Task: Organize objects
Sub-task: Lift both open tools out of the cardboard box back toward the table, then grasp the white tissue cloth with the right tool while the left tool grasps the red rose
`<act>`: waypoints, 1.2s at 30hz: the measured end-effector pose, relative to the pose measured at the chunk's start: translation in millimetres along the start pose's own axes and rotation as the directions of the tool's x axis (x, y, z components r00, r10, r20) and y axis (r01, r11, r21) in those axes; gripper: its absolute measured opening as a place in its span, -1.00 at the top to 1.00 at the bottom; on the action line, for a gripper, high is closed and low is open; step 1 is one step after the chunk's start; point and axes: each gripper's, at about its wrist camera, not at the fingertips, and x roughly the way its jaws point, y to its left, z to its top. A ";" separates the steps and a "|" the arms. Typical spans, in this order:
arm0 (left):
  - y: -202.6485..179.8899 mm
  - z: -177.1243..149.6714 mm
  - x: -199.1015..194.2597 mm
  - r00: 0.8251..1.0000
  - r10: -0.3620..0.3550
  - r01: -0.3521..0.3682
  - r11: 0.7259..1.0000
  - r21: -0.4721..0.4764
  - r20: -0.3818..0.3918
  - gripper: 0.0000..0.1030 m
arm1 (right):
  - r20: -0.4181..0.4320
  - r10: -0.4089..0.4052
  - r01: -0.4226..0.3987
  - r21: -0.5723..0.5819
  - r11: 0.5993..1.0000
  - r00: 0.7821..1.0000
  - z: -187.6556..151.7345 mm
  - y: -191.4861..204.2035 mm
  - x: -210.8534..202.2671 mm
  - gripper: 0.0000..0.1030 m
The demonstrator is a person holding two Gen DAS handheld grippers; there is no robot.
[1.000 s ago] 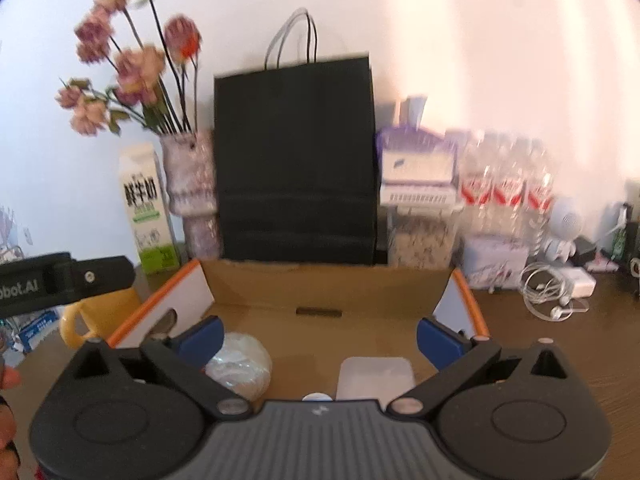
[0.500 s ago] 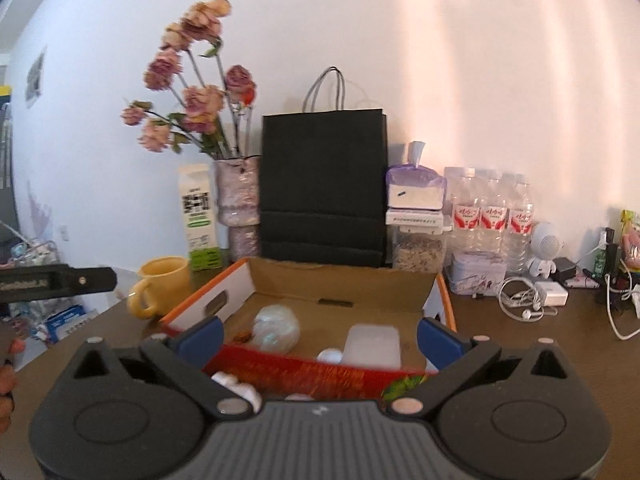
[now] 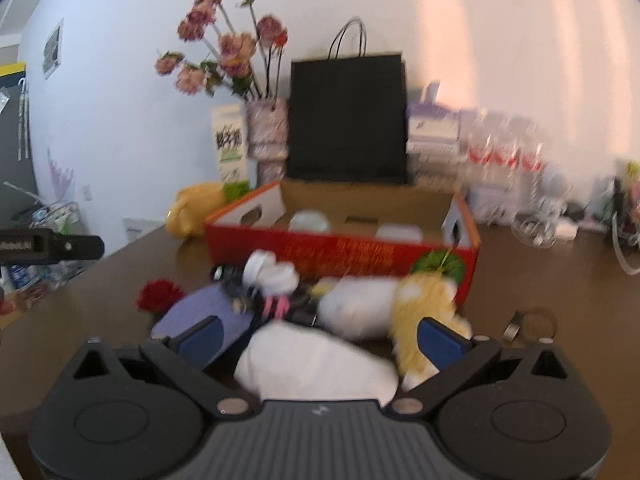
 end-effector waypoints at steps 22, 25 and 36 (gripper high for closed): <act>10.8 -13.4 -6.7 0.998 0.013 -0.014 1.000 -0.013 -0.055 -1.00 | -0.178 0.135 -0.161 -0.141 0.977 0.975 2.4 -2.0 71.3 -1.00; 9.7 -13.5 -6.3 0.998 0.009 -0.010 1.000 -0.007 -0.060 -1.00 | -0.185 0.179 -0.203 -0.121 0.972 0.966 4.1 -7.1 75.6 -1.00; 11.8 -16.6 -0.3 0.996 0.017 -0.017 1.000 -0.008 -0.089 -1.00 | -0.217 0.230 -0.265 -0.148 0.953 0.949 3.6 -15.5 80.2 -0.81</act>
